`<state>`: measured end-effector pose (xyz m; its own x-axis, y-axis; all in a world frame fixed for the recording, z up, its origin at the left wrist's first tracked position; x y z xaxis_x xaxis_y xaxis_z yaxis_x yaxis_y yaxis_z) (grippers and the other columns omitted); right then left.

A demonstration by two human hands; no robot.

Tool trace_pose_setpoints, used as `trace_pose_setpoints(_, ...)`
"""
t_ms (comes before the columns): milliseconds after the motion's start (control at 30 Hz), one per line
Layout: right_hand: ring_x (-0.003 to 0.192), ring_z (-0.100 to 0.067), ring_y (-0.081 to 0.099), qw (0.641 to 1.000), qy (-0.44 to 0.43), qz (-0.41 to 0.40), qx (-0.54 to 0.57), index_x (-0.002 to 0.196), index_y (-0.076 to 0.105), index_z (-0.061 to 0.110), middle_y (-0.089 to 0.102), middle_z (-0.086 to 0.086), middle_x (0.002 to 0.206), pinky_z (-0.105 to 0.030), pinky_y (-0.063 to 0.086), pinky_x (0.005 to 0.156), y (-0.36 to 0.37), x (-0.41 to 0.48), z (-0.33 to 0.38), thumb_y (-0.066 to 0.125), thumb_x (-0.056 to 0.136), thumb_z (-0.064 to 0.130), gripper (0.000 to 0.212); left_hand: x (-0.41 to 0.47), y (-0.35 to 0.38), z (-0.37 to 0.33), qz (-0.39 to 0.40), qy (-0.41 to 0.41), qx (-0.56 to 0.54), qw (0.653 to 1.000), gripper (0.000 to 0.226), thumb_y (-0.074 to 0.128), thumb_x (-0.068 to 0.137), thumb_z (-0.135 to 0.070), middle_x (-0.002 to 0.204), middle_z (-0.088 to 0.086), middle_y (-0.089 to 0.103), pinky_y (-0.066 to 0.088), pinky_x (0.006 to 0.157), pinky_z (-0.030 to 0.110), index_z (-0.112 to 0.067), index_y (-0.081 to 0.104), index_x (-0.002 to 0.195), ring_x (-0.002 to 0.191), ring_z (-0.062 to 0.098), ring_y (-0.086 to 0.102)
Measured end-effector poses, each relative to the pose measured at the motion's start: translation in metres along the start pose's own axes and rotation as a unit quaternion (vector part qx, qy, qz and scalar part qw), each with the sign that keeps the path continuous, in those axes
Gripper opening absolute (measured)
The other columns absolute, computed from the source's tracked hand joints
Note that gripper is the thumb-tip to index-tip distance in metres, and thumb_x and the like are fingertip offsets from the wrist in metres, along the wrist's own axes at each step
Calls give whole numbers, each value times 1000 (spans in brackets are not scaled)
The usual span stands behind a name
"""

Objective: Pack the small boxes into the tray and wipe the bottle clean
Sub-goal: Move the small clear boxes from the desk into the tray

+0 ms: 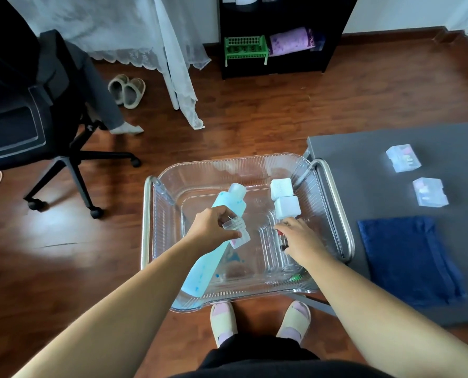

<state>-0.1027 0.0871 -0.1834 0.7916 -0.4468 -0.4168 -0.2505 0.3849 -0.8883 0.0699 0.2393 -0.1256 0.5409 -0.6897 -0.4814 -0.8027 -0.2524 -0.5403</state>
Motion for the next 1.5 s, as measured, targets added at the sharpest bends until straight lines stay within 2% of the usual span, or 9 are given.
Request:
trace_pose_setpoints(133, 118, -24, 43, 1000, 5, -22, -1, 135, 48, 20, 46, -3, 136, -39, 49, 89, -2, 2, -5, 54, 82, -8, 60, 0, 4, -5, 5, 0, 2, 1000, 37, 83, 72, -24, 96, -6, 66, 44, 66, 12, -23, 65, 105, 86, 11, 63)
trace_pose_setpoints(267, 111, -27, 54, 999, -8, -34, -39, 114, 59, 17, 57, -7, 120, -45, 49, 90, 2, 2, -5, 48, 92, 27, 26, 0, 8, -6, 8, 3, 1, 1000, 35, 84, 71, -23, 96, -5, 66, 43, 63, 8, -24, 64, 100, 86, 12, 63)
trace_pose_setpoints(467, 118, -21, 46, 999, 4, -34, 26, 128, 54, 16, 50, -3, 130, -38, 48, 93, -8, 0, -7, 52, 80, -10, 55, -2, 5, -8, 13, 4, 4, 1000, 34, 84, 71, -24, 92, -9, 63, 44, 65, 9, -27, 63, 97, 82, 8, 60)
trace_pose_setpoints(633, 92, -22, 59, 998, 9, -53, 23, 114, 59, 18, 55, -1, 113, -37, 52, 77, -49, -5, 3, 58, 81, 0, 37, -3, 1, -23, 0, 26, 4, 1000, 33, 84, 70, -22, 86, -10, 63, 39, 55, 5, -26, 64, 96, 74, 4, 56)
trace_pose_setpoints(833, 103, -24, 57, 991, -35, -109, 73, 117, 58, 15, 52, -2, 123, -38, 49, 85, -118, -17, 17, 61, 85, 10, 32, 0, 4, -53, -9, 57, -23, 998, 29, 80, 75, -21, 88, -5, 62, 38, 51, 4, -23, 69, 102, 65, 4, 52)
trace_pose_setpoints(1033, 105, -20, 56, 967, -18, -214, 135, 113, 61, 15, 55, -2, 119, -32, 45, 90, -163, -42, -18, 66, 84, 15, 29, 9, 38, -74, 21, 62, -41, 997, 34, 75, 81, -9, 91, 4, 63, 40, 59, 5, -11, 68, 114, 68, 8, 53)
trace_pose_setpoints(1100, 102, -19, 58, 960, 13, -221, 173, 111, 62, 16, 57, -1, 115, -33, 49, 88, -161, -48, -37, 67, 84, 19, 27, 16, 54, -75, 31, 47, -45, 997, 34, 77, 78, -7, 89, 7, 61, 47, 71, 18, -6, 67, 111, 72, 13, 54)
trace_pose_setpoints(1300, 73, 2, 60, 913, 86, -207, 341, 96, 65, 26, 66, 11, 84, -10, 43, 67, -138, -58, -72, 70, 81, 24, 16, 40, 100, -62, 25, -43, -75, 996, 28, 85, 70, -19, 73, -5, 57, 41, 59, 18, -15, 64, 89, 71, 12, 53)
trace_pose_setpoints(1500, 73, -11, 62, 899, 72, -146, 405, 92, 65, 29, 67, 6, 79, -34, 58, 76, -124, -55, -79, 72, 79, 32, 16, 56, 128, -48, -11, -101, -97, 990, 21, 83, 73, -22, 73, -8, 59, 41, 57, 18, -18, 64, 81, 67, 8, 53)
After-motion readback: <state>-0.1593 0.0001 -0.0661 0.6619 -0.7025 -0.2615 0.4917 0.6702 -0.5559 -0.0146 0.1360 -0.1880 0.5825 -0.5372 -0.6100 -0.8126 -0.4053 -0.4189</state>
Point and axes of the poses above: each hand's wrist, its own x-axis towards the middle knuckle, its own y-axis out of the palm, z = x × y, the point moved 3 cm from there along x, towards the middle knuckle
